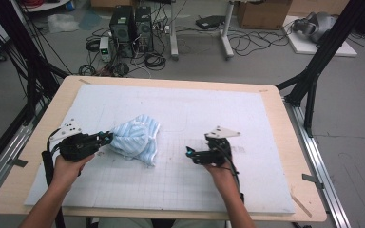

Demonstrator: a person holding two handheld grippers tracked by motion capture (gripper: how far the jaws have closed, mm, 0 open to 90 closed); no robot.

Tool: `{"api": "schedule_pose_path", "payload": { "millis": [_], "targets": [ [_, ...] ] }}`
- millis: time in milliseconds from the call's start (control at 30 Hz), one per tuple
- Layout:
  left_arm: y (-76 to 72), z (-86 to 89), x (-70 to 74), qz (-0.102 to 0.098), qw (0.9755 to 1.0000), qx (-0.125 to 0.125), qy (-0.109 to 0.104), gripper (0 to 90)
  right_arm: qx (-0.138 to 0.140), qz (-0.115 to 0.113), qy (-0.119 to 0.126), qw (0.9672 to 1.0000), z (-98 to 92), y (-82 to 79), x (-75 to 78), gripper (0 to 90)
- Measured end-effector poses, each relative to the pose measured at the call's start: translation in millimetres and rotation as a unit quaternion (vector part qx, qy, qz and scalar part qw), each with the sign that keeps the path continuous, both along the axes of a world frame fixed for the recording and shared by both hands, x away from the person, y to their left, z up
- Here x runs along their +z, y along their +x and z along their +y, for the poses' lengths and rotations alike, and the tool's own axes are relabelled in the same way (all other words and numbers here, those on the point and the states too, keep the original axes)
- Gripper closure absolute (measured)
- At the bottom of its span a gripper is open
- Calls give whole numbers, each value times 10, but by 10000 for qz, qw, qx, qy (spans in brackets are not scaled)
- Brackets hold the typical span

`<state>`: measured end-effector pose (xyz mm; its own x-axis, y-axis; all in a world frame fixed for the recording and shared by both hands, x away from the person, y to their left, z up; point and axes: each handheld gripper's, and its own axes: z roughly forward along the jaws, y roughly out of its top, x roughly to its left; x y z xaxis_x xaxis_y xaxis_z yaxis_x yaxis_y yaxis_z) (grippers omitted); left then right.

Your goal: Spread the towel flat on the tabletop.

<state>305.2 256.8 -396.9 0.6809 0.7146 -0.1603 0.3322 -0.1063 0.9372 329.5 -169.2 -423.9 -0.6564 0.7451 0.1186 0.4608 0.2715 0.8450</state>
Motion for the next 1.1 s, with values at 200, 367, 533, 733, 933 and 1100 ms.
{"api": "schedule_pose_path", "payload": {
  "millis": [200,367,533,733,933,1100],
  "targets": [
    [-13,30,-1,-22,10000,6,6,846,658,462,-7,9968,710,179,-125,87],
    [-21,38,-9,-23,10000,-14,0,846,1057,642,-180,9922,1142,218,-240,183],
    [-29,12,-12,-22,10000,-48,-19,846,1283,486,-595,9888,1244,207,-251,605],
    [-37,-16,-13,-4,9999,-143,-46,846,1064,-35,-1228,9867,1100,280,-147,837],
    [-44,-103,-46,64,9994,-349,-53,846,233,-394,-1520,9873,836,556,-55,839],
    [-68,-220,-81,119,9983,-576,-17,846,-496,-773,-1671,9817,663,783,70,839]
  ]
}}
